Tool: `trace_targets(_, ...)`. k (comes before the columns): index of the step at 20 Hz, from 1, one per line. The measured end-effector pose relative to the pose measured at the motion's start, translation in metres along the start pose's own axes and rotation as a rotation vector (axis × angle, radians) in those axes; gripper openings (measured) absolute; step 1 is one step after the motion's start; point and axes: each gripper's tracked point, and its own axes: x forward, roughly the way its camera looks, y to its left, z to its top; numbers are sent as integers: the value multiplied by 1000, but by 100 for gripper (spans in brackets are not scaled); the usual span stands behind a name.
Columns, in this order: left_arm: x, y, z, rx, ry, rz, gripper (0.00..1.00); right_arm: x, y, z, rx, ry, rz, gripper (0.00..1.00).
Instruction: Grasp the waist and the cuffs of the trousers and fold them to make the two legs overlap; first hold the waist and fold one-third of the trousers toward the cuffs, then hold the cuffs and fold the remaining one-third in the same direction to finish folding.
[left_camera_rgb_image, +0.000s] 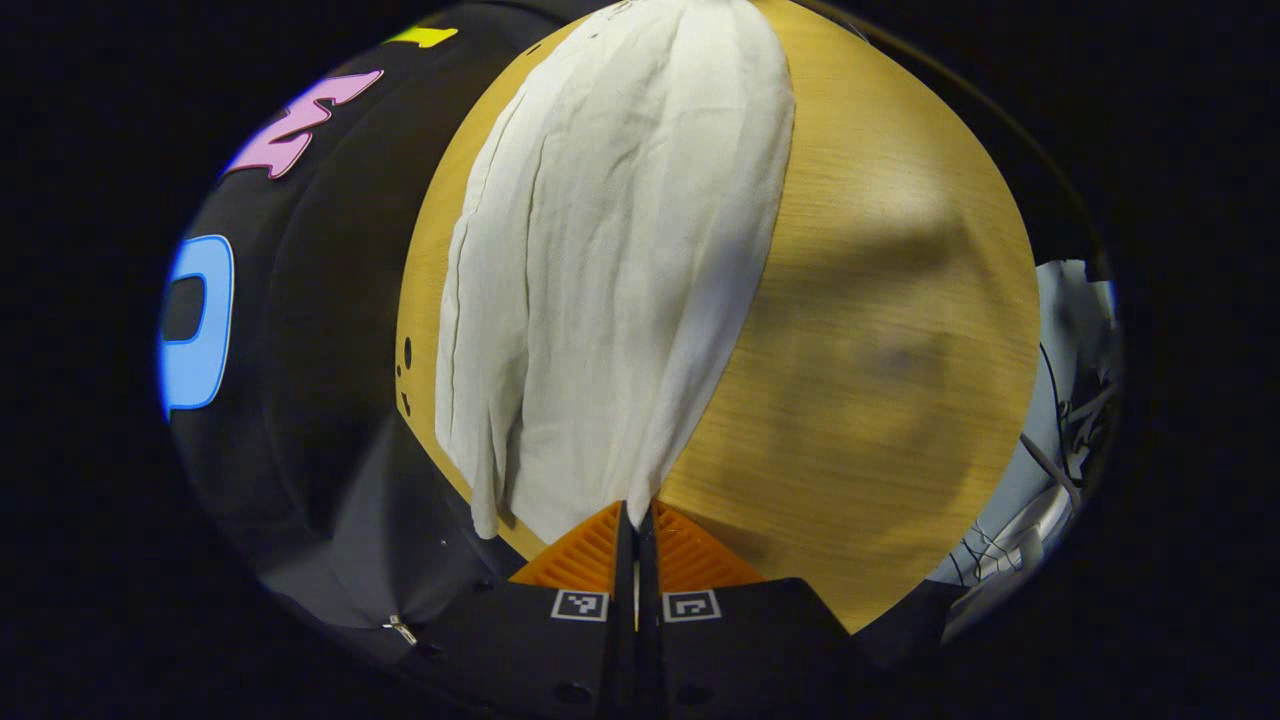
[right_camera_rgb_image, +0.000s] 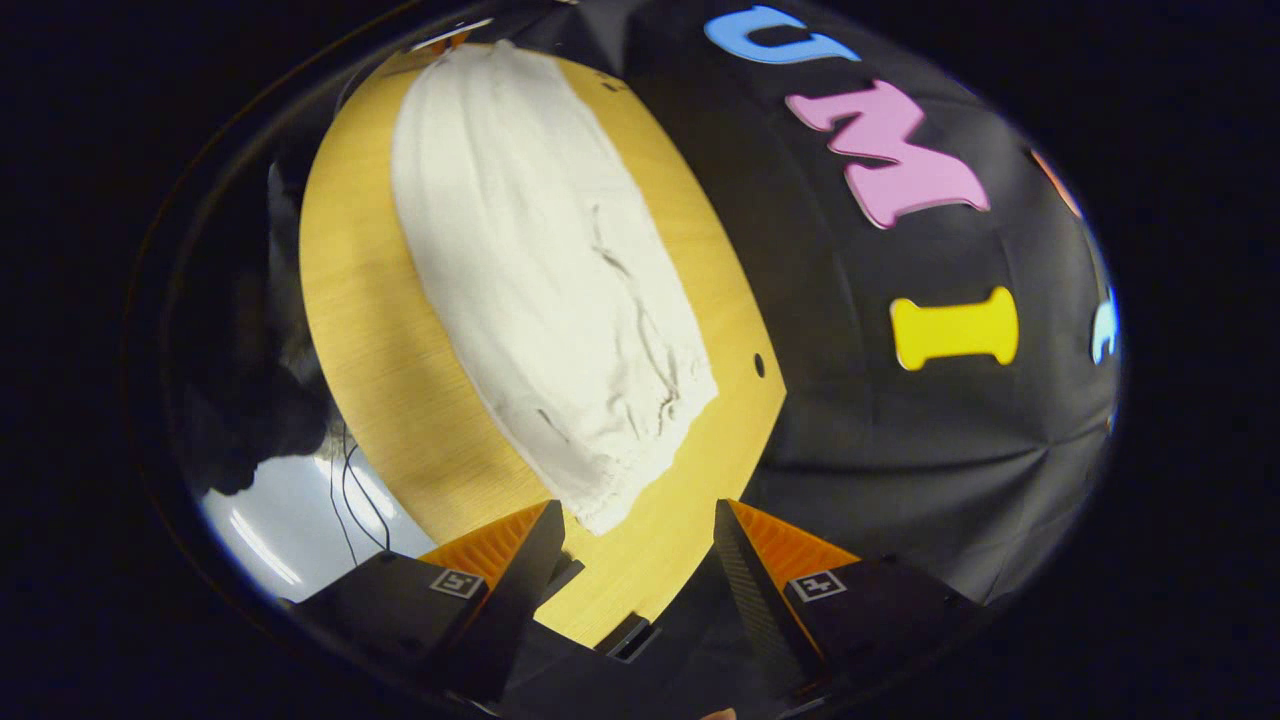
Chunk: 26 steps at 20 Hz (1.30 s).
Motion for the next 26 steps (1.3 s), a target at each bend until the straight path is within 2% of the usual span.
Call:
trace_targets(3, -2, -1, 0, -14, 8, -15, 6, 29, 24, -5, -39, 5, 63, 94)
trace_targets(7, -2, 0, 1, -28, 12, -40, 5, 59, 38, -18, -61, 52, 108, 94)
trace_targets(8, -2, -1, 2, -31, 12, -47, 6, 66, 38, -17, -75, 49, 107, 93)
trace_targets(10, -1, 0, 2, -27, 11, -58, 6, 78, 31, -10, -108, 33, 79, 78)
trace_targets(14, 0, 1, 0, -35, 20, -61, 6, 97, 24, -3, -103, 24, 58, 77)
trace_targets(15, 0, 1, 1, -45, 19, -64, 6, 97, 26, -3, -96, 34, 66, 73)
trace_targets(16, -1, 2, 1, -54, 16, -68, 6, 100, 36, -5, -81, 50, 111, 65)
trace_targets(17, 0, 2, 2, -57, 11, -71, 6, 101, 41, -8, -75, 77, 122, 46)
trace_targets(18, 0, 2, 2, -54, 8, -71, 6, 104, 39, -9, -92, 82, 116, 10)
trace_targets(19, 0, 3, 2, -50, 5, -67, 6, 109, 36, -15, -90, 90, 114, 3)
trace_targets(20, 0, 3, 3, -49, 2, -62, 5, 100, 40, -5, -63, 94, 122, 7)
trace_targets(24, 1, 4, 2, -70, 4, -52, 5, 98, 39, -5, 36, 114, 179, 5)
trace_targets(26, -1, 4, 1, -83, 13, -49, 5, 91, 32, 1, 63, 95, 155, 5)
